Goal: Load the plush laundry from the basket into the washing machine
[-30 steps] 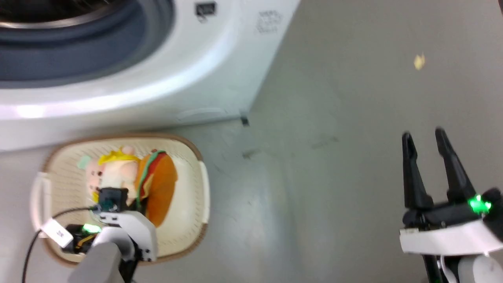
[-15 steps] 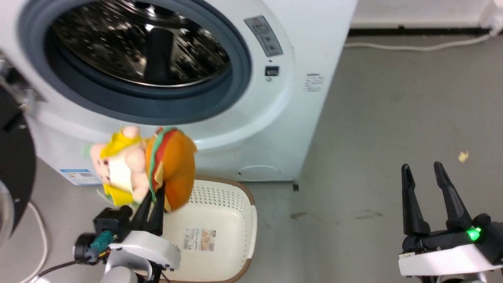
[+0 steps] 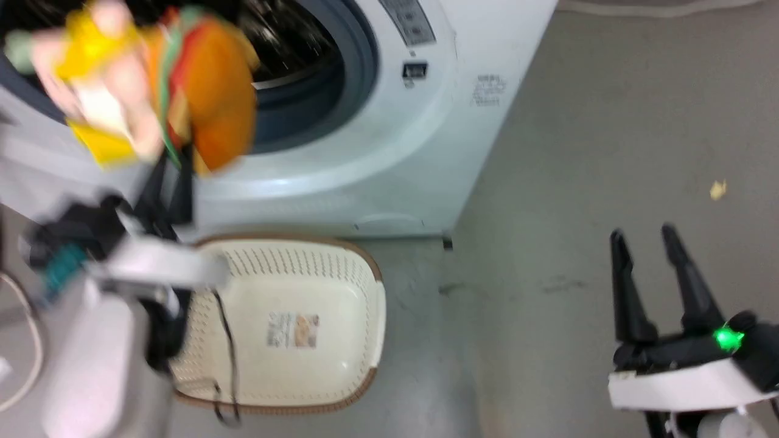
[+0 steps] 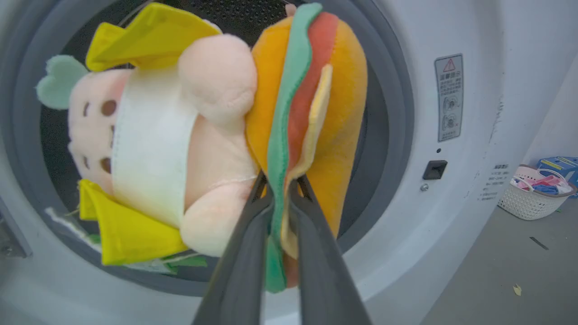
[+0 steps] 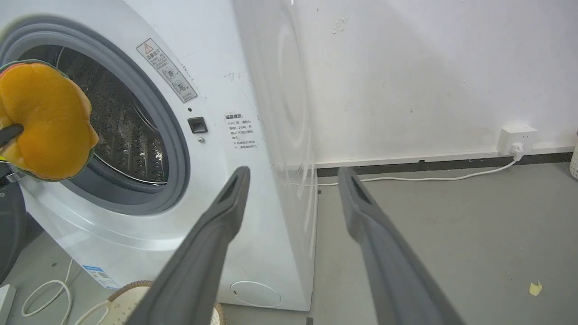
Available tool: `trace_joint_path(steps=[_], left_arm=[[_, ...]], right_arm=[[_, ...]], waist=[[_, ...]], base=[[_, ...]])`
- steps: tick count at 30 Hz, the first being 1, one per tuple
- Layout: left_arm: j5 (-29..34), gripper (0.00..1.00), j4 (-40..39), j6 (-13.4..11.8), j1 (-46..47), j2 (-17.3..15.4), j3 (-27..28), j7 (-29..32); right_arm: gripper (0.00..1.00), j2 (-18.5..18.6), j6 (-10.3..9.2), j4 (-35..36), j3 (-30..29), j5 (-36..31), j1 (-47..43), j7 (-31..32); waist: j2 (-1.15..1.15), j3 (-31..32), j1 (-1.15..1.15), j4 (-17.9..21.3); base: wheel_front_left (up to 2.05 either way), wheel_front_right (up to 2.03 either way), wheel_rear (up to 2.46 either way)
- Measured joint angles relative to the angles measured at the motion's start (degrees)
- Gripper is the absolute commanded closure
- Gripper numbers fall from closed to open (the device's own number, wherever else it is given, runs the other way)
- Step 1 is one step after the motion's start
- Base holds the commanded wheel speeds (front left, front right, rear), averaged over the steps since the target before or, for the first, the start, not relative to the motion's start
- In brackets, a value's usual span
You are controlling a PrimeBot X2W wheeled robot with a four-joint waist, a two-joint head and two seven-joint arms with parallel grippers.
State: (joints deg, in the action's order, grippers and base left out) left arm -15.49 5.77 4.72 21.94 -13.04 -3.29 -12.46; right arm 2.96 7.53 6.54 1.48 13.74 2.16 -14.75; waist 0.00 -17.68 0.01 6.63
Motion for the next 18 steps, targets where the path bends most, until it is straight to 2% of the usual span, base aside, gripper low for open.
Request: trace_joint_path(steps=[5,14,18], left_arm=[[0.48,1.0,2.75,1.08,11.96,-5.67,-0.24,6.04],[1.94,1.0,16.27,2.47,34.16,-15.24,-4.54,17.51],[1.63,1.0,22.74,2.52,43.76,-17.71,-6.11,21.68]], right_arm=[[0.0,0.01,0.0,1.46,-0.59,1.57,3.59,-0.01],[0.0,-0.01,0.0,1.67,-2.1,5.72,9.09,-0.01],[0.0,-0.02,0.0,1.6,-1.25,7.12,9.68,-0.01]], waist=[[0.0,-6.26,0.01,1.88],[0.0,-17.87,0.01,6.4],[0.0,-22.0,0.01,8.85]], base=[[0.0,0.0,0.0],[0.0,0.0,0.0],[0.0,0.0,0.0]])
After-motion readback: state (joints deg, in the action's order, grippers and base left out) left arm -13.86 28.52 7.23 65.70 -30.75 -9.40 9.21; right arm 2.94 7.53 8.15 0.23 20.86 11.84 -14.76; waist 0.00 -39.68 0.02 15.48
